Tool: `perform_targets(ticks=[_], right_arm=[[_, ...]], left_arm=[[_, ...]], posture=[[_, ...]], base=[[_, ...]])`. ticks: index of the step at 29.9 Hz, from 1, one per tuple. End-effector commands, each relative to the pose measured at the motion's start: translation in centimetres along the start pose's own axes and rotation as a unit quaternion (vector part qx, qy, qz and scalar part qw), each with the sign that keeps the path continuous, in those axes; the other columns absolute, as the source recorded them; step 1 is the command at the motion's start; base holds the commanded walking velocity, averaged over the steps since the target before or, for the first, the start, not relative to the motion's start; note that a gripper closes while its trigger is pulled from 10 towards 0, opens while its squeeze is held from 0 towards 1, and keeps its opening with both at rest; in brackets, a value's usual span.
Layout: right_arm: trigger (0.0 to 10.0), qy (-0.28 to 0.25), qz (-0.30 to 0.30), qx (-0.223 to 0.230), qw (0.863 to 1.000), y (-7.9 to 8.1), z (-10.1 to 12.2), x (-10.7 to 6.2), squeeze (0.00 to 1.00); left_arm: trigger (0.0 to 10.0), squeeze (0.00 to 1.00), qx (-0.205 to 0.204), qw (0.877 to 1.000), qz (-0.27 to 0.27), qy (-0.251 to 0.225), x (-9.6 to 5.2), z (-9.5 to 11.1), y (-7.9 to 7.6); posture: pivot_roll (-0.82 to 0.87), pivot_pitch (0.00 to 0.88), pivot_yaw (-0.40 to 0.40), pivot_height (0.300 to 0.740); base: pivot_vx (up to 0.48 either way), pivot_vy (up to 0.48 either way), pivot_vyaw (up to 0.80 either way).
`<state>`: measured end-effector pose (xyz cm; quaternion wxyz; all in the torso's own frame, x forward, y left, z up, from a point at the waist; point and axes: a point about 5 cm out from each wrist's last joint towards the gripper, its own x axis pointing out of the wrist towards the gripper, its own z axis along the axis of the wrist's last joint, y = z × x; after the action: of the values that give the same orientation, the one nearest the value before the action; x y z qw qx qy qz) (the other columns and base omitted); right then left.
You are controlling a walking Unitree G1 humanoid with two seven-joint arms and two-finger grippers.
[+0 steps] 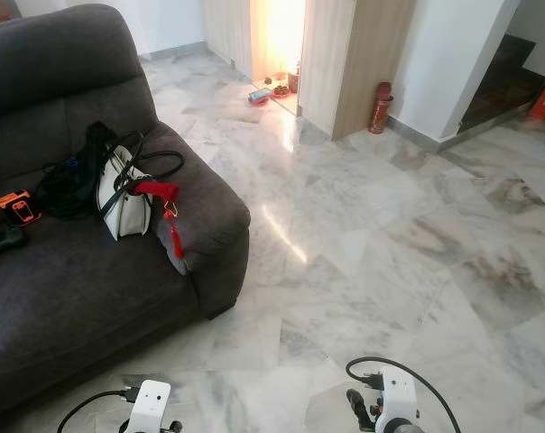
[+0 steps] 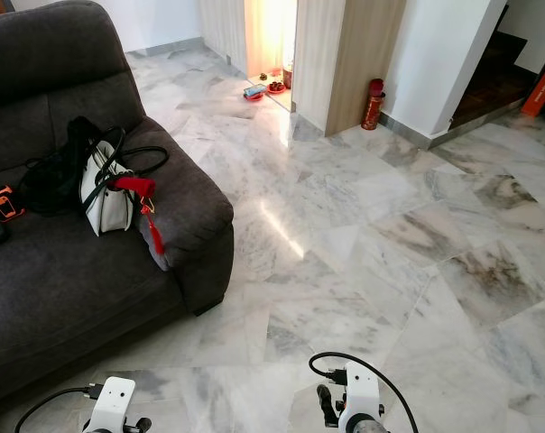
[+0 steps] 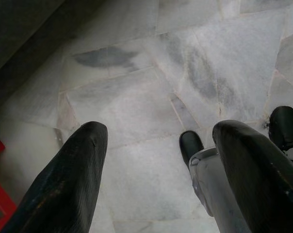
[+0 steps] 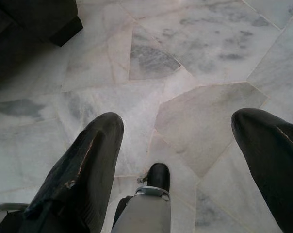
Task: Hang hanger
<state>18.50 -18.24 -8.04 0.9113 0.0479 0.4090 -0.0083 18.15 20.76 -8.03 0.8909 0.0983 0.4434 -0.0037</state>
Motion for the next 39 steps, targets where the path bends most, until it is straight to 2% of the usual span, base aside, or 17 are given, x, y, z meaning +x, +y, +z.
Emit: perform_targets(ticks=[1,20,39], right_arm=[[10.0,0.005,0.001,-0.002,1.000,0.1,-0.1,0.0,0.00],[10.0,0.011,0.017,0.006,1.000,0.5,-1.2,-0.3,0.00],[10.0,0.024,0.010,0.008,1.000,-0.1,-1.7,-0.5,0.00]], left_arm=[[10.0,0.00,-0.003,1.000,0.005,0.009,-0.1,-0.4,0.2],[10.0,0.00,-0.013,1.000,0.006,0.016,-0.1,-0.8,0.1],[10.0,0.00,-0.013,1.000,0.007,0.015,-0.1,-0.7,0.2]], posture=[[0.03,0.000,-0.008,0.740],[0.04,0.000,-0.010,0.740],[0.04,0.000,-0.009,0.740]], base=[[0.000,0.000,0.00],[0.000,0.000,0.00],[0.000,0.000,0.00]])
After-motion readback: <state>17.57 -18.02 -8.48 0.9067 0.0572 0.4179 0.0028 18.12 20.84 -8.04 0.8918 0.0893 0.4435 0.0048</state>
